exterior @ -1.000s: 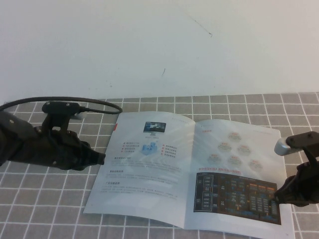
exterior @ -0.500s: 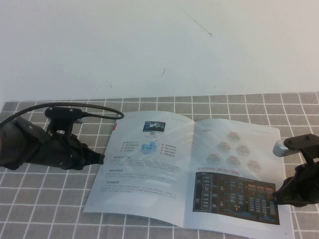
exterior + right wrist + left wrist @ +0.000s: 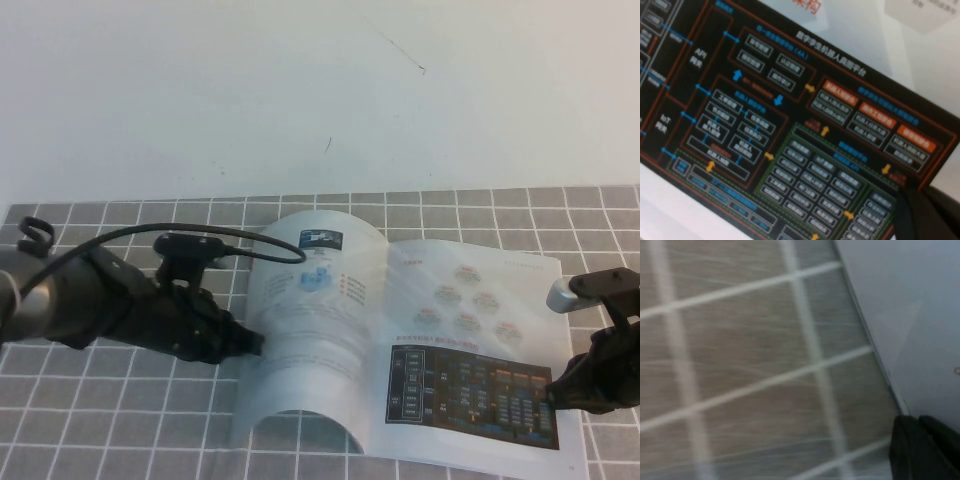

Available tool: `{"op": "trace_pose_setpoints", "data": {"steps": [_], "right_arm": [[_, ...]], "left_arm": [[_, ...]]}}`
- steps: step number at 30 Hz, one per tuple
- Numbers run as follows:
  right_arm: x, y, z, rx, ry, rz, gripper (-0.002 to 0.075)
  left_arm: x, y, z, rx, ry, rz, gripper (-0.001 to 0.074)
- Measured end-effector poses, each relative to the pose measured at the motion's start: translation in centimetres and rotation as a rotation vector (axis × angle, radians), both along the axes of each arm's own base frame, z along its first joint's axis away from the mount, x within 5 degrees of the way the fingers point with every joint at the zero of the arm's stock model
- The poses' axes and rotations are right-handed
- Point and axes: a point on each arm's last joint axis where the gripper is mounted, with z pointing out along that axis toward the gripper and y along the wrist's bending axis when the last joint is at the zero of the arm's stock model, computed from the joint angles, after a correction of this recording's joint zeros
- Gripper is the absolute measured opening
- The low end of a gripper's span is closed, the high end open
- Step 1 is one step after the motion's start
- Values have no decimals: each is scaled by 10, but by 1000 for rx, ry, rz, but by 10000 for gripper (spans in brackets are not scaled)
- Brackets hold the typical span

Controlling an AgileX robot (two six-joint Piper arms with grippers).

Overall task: Close book
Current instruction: 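Close the open booklet and leave it lying on the table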

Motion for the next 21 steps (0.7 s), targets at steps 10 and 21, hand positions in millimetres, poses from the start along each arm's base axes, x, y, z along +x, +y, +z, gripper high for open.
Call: {"op": "trace_pose_setpoints", "data": {"steps": [10,21], "right_arm": [[0,1,0,10,3,-15,-3],[-2,-5,19,8,-57,-46,-3]], "left_arm": [[-26,-71,26,-330,30,-101,-4],[-40,-79,88,-339,-244,-229,-4]]}}
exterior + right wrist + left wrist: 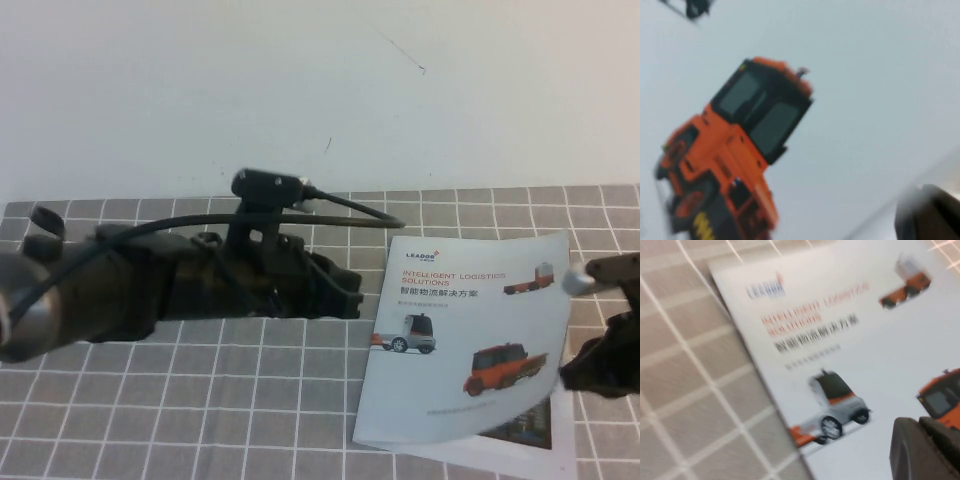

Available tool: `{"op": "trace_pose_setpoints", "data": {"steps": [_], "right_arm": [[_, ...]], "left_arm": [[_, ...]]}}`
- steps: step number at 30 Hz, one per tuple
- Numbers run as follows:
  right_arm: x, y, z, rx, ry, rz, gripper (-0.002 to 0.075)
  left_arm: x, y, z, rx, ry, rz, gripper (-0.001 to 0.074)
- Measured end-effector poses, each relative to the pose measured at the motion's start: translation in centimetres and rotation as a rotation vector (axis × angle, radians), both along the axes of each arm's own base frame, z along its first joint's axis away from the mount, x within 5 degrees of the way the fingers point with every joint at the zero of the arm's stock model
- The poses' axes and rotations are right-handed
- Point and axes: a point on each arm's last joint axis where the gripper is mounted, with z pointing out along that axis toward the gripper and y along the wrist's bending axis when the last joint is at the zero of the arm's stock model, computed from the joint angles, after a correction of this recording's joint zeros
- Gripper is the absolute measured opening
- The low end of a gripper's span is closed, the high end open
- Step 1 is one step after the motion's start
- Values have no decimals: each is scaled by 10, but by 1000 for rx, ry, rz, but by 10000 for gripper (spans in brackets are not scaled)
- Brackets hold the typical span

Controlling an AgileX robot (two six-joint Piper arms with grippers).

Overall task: Close book
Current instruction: 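Close the open booklet and leave it lying on the table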

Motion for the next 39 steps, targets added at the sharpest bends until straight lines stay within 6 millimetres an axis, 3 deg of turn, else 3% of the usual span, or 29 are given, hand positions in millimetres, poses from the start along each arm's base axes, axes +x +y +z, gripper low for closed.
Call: {"op": "trace_pose_setpoints", "data": {"steps": [6,11,19,23,30,35,39], "right_arm": [[-5,-33,51,-26,-155,-113,-3],[-24,-59,98,-44,-302,-186,-3],[-85,-52,172,-85,-584,-47,-3],[-124,-44,198,-107,-706,32,-3],[-186,-33,221,-123,-853,121,-3],[-219,-26,222,-131,-907,175,-3],[-233,-25,205,-136,-930,168,-3]], "left_arm": [[-20,21,55,96,-196,16,-4],[-45,48,99,147,-329,12,-4],[-77,116,134,228,-291,179,-4],[-100,137,148,228,-288,263,-4],[-146,148,146,201,-398,348,-4],[-184,157,124,177,-526,441,-4],[-208,162,95,176,-590,478,-4]]}}
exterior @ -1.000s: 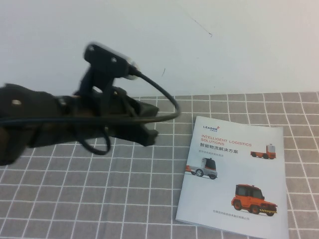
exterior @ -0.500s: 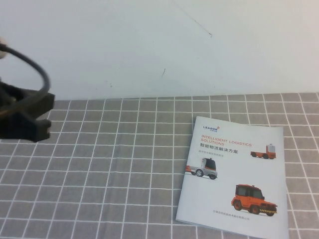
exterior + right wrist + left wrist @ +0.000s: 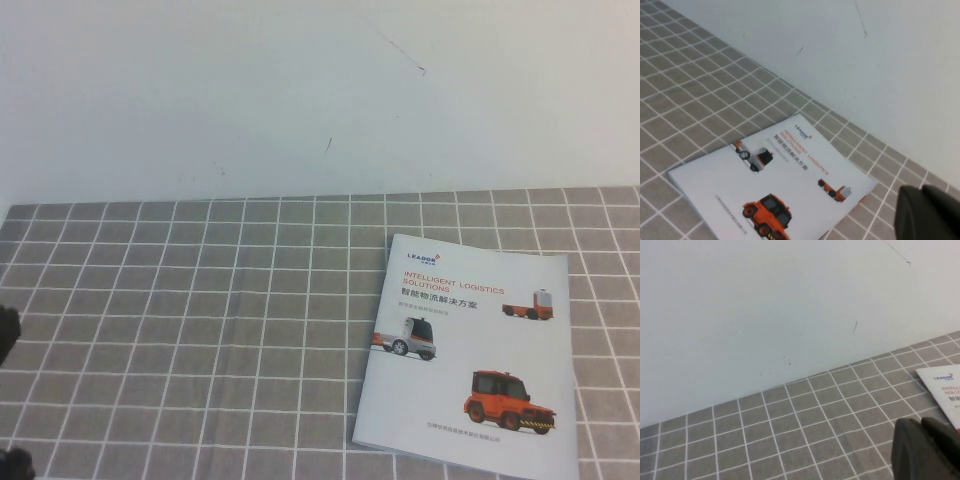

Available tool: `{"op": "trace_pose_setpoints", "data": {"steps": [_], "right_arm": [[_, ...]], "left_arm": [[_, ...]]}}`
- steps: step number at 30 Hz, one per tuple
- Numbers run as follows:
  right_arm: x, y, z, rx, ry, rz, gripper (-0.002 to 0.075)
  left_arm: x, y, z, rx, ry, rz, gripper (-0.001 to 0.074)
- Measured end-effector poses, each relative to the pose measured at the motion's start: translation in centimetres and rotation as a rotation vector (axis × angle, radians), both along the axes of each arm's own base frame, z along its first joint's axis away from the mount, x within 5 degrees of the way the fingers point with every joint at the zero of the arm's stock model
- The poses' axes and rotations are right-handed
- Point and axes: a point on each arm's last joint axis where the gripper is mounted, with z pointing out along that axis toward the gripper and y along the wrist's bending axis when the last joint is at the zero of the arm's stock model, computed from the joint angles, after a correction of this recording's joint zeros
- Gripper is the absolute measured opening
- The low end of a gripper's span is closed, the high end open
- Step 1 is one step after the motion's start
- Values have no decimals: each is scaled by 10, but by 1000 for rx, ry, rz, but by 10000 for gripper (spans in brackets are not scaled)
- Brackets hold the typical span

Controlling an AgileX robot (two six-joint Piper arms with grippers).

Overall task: Close book
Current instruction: 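Close the open booklet and leave it lying on the table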

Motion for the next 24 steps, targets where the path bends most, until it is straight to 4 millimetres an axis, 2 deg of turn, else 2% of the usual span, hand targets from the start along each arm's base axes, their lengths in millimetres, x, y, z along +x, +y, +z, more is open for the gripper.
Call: {"op": "trace_pose_setpoints", "data": {"steps": [7,13,16,24], "right_arm": [[-8,-1,-57,40,52,-40,-3],[-3,-3,-89,66,125,-66,-3],[-2,-3,-95,53,136,-63,-3],[-2,-3,-95,44,125,-63,-3]], "left_arm": [[-27,2,-43,84,-58,-16,-4],[-31,2,-51,87,-71,-23,-4],[-32,1,-51,74,-70,-26,-4],[-32,1,-51,68,-68,-28,-4]]}}
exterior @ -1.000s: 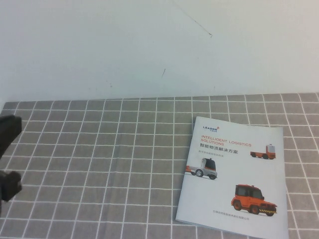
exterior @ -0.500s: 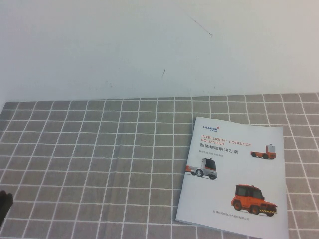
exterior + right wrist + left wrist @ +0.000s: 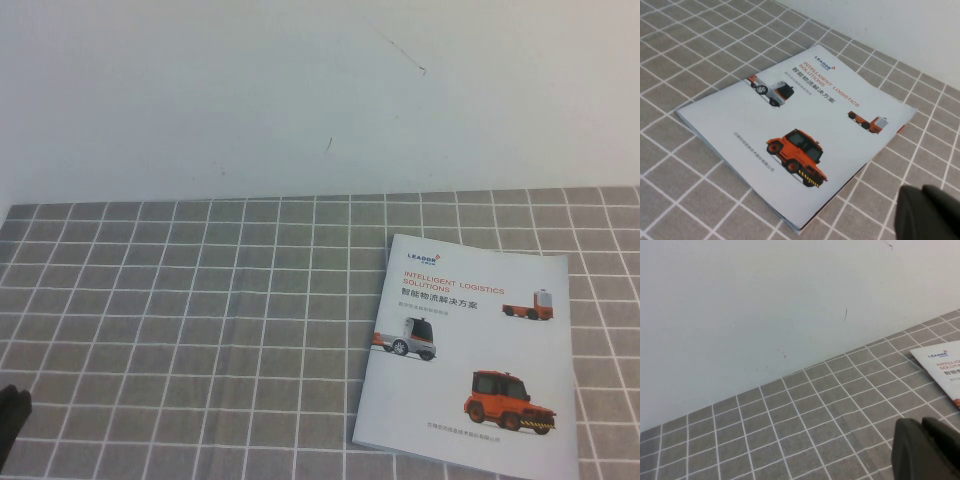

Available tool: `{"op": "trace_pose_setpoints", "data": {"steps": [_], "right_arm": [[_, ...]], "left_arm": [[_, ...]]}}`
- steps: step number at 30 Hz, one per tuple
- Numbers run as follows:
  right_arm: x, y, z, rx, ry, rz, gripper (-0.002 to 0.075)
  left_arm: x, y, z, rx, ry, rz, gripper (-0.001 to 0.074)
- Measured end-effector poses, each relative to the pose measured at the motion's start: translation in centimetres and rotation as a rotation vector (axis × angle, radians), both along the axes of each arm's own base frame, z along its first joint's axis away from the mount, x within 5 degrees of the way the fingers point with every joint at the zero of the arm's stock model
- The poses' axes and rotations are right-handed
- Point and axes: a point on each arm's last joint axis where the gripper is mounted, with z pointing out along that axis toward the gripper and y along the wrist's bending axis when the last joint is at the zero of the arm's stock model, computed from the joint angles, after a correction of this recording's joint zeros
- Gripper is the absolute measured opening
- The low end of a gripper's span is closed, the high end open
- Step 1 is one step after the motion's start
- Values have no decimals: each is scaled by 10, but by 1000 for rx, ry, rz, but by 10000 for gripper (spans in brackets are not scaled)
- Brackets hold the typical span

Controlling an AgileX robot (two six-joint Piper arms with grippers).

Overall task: Close book
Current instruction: 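Close the open booklet and leave it lying on the table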

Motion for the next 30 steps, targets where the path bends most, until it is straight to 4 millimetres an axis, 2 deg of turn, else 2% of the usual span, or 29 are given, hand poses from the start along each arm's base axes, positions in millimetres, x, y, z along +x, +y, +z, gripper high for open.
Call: {"op": "trace_pose_setpoints", "data": {"steps": [12,17,20,23,26,30], "right_arm": [[0,0,0,0,0,0,-3],[0,0,0,0,0,0,-3],[0,0,0,0,0,0,-3],[0,0,0,0,-2,0,-3],[-1,0,0,1,-4,0,-3],[-1,0,0,1,-4,0,-3]], "left_arm": [[-1,1,-5,-2,-3,9,-4],[-3,7,-27,93,-38,64,-4],[-7,11,-48,215,-54,84,-4],[-11,14,-68,247,-59,116,-4],[-10,18,-84,192,-23,168,-4],[-11,21,-92,29,90,223,-4]]}}
